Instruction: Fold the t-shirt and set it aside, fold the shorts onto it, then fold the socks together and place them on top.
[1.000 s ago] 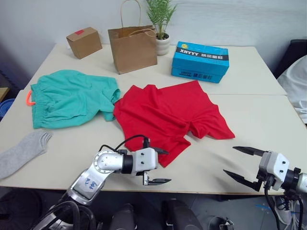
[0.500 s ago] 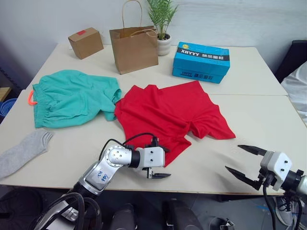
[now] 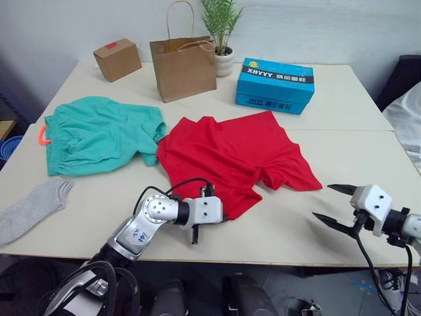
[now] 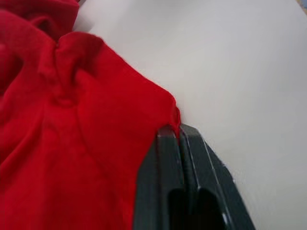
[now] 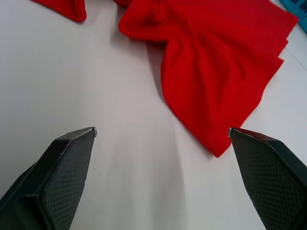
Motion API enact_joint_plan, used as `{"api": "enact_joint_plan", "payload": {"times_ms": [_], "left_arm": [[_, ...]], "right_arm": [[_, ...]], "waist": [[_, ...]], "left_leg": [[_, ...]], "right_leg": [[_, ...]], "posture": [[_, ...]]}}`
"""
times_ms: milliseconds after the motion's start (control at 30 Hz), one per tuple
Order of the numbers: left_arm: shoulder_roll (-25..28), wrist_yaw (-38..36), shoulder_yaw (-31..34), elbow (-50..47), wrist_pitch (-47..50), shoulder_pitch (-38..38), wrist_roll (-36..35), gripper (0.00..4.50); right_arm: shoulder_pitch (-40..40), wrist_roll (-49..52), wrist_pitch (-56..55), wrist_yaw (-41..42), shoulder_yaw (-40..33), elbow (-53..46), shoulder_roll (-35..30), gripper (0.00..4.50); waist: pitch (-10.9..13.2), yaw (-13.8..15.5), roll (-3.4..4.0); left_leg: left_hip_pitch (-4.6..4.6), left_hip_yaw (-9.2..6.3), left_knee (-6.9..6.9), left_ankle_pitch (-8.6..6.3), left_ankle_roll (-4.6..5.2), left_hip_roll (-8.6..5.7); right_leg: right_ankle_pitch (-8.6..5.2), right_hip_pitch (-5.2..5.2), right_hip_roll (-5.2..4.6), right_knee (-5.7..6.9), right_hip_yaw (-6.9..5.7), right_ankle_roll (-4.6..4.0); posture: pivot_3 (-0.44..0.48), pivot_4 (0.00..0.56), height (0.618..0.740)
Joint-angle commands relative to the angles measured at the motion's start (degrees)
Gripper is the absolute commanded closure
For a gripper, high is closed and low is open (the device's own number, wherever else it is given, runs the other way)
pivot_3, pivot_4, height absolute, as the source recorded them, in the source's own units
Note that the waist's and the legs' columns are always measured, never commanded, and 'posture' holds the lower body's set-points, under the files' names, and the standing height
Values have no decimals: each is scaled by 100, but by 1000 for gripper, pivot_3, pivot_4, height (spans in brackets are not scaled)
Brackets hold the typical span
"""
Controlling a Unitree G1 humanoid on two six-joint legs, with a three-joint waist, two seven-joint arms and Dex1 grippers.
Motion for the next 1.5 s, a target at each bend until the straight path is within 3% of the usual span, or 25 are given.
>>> {"api": "enact_joint_plan", "payload": {"times_ms": [33,233,400,500,867,900,1167,1333,1500], "left_arm": [[353,-253,429,6,84,155,-247,4475],[849,-956,1210,-112,-437,382,-1110,4475],[1074,-1137,1734,-401,-156,667,-1604,4475],[1205,-1168,1994,-524,-111,852,-1771,4500],[1387,-1210,2719,-667,154,1286,-2296,4500],[1412,-1206,2785,-687,193,1348,-2346,4500],[1586,-1238,3115,-929,322,1917,-2603,4500],[1509,-1155,2996,-1164,178,2277,-2496,4500],[1466,-1072,2894,-1404,83,2611,-2444,4500]], "right_arm": [[-557,-195,-31,84,246,408,-131,0],[-1694,-845,-547,82,890,1570,-60,0],[-2103,-1115,-1100,191,1212,2169,-21,0],[-2336,-1313,-1370,145,1367,2653,-37,600],[-2738,-1486,-1727,312,1620,3537,-136,4323],[-2748,-1471,-1712,426,1655,3546,-170,4466],[-2137,-849,-824,1872,1536,2810,-994,4466],[-820,-377,-123,2365,1158,1852,-1725,4466],[743,38,562,2246,362,668,-1935,4466]], "waist": [[1,-28,0],[5,-90,5],[6,-69,5],[6,-96,3],[5,-116,2],[5,-116,2],[5,13,3],[5,71,4],[4,41,2]], "left_leg": [[-1,0,-1,1,-2,1],[-6,5,-2,3,-10,4],[-12,3,-1,1,-7,2],[-10,4,2,0,-7,2],[-3,2,6,0,-5,1],[-2,2,5,0,-5,1],[-8,-6,-2,-8,-3,2],[-12,-11,-5,-15,3,2],[-7,-12,-6,-18,6,3]], "right_leg": [[0,-3,0,2,0,-1],[-3,-14,0,8,-1,-6],[-5,-12,-6,0,-5,-5],[-5,-9,-7,0,-5,-5],[-4,-2,-13,2,-5,-5],[-4,-2,-12,2,-5,-5],[-8,-4,-17,-8,-14,-11],[-10,1,-22,-23,-18,-14],[-11,7,-21,-26,-18,-15]], "posture": [[0,150,740],[0,150,740],[0,150,740],[0,150,740],[0,150,740],[0,150,740],[0,150,740],[0,150,740],[0,150,740]]}}
